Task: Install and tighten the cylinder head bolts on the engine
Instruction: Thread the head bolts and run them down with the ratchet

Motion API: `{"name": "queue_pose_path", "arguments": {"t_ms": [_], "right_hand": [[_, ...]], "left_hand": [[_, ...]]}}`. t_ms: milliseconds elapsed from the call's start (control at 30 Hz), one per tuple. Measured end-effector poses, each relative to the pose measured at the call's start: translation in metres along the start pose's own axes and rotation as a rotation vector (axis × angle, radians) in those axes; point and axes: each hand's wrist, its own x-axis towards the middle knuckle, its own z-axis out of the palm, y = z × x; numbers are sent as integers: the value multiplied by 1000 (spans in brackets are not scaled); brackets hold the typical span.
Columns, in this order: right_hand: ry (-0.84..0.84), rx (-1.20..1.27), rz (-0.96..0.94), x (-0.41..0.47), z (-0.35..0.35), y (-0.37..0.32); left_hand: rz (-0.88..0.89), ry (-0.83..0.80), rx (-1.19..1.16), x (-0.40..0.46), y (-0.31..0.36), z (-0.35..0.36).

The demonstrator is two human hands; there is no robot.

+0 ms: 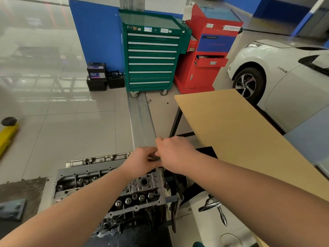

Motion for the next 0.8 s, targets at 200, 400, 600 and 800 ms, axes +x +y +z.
{"name": "queue_pose_path", "arguments": {"t_ms": [200,400,600,800], "right_hand": [[-31,-3,-105,5,0,7],[-17,-10,-186,3,-3,9],[-37,-33,13,7,-5,4],[-101,-4,-161,-2,-19,9]], "left_hand": [[-7,-10,25,-3,-3,8],[-43,-157,-46,4,-9,-8],[-100,43,-91,-5,-10,12],[-45,-149,12,5,-13,-4]]}}
